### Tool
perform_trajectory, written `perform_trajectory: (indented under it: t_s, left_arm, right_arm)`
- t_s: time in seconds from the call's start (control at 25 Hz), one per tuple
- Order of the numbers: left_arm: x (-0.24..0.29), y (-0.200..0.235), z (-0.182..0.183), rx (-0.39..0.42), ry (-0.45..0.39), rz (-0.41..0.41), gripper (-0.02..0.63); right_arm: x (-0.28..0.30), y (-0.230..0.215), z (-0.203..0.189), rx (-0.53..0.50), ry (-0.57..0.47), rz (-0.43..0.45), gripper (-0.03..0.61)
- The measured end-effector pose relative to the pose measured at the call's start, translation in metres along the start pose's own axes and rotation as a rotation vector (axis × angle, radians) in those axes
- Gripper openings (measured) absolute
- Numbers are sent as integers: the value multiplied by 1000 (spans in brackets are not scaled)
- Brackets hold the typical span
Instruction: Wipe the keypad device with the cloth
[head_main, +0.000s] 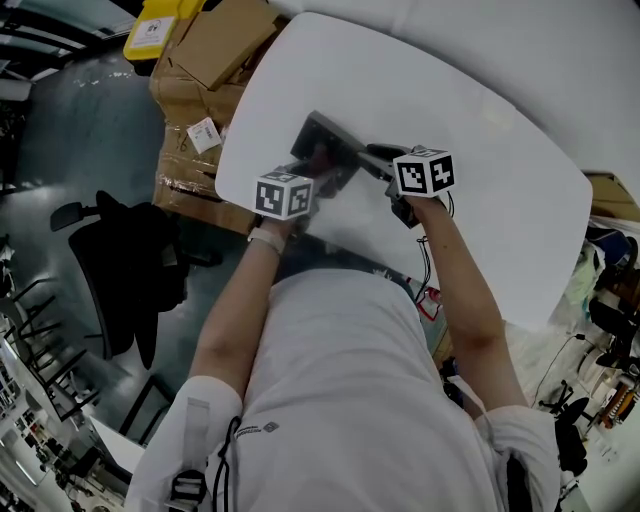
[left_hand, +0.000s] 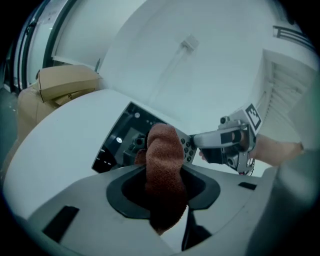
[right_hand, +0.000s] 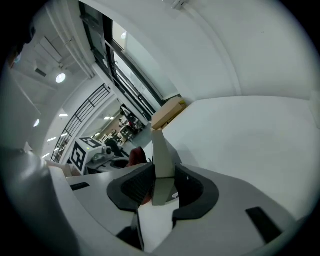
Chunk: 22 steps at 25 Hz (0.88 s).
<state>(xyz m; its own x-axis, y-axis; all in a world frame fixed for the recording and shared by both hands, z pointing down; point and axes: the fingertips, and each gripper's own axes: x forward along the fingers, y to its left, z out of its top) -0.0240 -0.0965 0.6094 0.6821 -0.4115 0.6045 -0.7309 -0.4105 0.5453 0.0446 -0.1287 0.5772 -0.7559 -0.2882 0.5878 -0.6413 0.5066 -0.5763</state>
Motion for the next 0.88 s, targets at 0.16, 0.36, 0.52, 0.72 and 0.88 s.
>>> perform_trajectory:
  t_s: [0.16,0.36,0.52,0.72,0.88]
  left_arm:
    - [-12,-7,29,31,-78,-26,152]
    - [-15,-26,65,57,-148,-110,152]
    - [-3,-35,65,32,-160,-130,152]
    - [1,-35,65,16,-212,-95,150]
    - [2,-32,60,74,-232,-33,147]
  right_arm:
    - [1,5,-6,-1,-13,-16,146]
    - [0,8,-11,2,-44,-47,146]
    - [1,8,-12,6,-52,-68,146]
    - [1,9,-12,-3,-54,-96,146]
    - [0,9,-11,-2,-69,-106,146]
